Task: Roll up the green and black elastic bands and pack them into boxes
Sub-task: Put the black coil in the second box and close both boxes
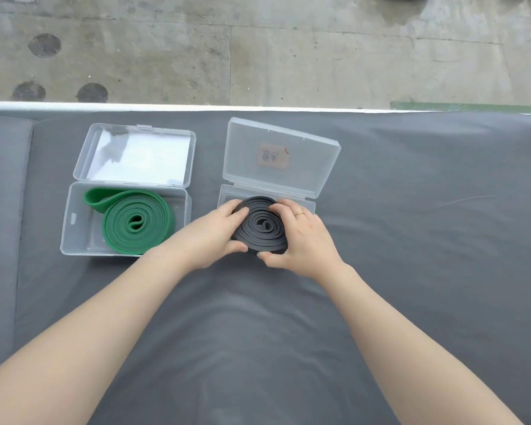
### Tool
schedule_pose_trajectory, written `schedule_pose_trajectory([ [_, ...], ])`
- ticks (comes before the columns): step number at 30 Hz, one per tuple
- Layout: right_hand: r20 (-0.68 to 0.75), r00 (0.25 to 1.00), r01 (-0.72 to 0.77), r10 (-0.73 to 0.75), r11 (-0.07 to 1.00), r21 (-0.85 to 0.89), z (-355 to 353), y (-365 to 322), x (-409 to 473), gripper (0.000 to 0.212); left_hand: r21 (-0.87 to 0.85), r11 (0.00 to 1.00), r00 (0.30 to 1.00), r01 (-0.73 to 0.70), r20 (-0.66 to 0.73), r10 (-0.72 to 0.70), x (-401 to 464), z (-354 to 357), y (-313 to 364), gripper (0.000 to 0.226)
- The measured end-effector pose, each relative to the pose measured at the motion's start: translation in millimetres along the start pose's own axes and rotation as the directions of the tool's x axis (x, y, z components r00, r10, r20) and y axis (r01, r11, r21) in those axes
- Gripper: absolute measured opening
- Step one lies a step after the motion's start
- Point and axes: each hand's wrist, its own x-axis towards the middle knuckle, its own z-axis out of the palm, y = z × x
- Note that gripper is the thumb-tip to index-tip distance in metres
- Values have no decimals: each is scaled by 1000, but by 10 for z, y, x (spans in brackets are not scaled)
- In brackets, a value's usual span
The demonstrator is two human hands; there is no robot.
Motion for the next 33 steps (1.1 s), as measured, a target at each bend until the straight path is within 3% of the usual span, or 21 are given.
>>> schedule_pose_trajectory([
  [6,77,997,31,-28,999,-42,-16,13,0,57,112,990,995,90,41,-95,121,5,66,50],
  [10,9,999,32,-32,999,-15,9,6,-38,45,153,987,998,49,37,-55,105,-7,84,45],
  [13,-88,992,79,-92,987,-141,39,-48,-70,33,182,983,1000,-20,-7,22,62,24,79,39],
  [15,-129,985,80,-114,968,-239,35,-82,-65,31,239,970,997,-49,-44,61,78,35,45,39],
  [18,-126,990,27,-68,953,-303,29,-89,16,48,335,940,992,-59,-87,93,114,62,20,38],
  [22,53,997,-46,56,985,-169,43,-85,29,50,488,872,994,-17,-85,67,137,155,93,33],
  [25,28,990,-139,139,990,1,45,-100,1,44,541,841,994,15,-99,46,198,106,149,34],
  [29,111,979,-162,171,983,-83,49,-226,89,36,656,755,996,-11,-64,70,277,100,178,30],
  [33,176,972,-151,153,988,-29,92,-207,98,32,634,769,988,-80,-51,146,245,131,70,30],
])
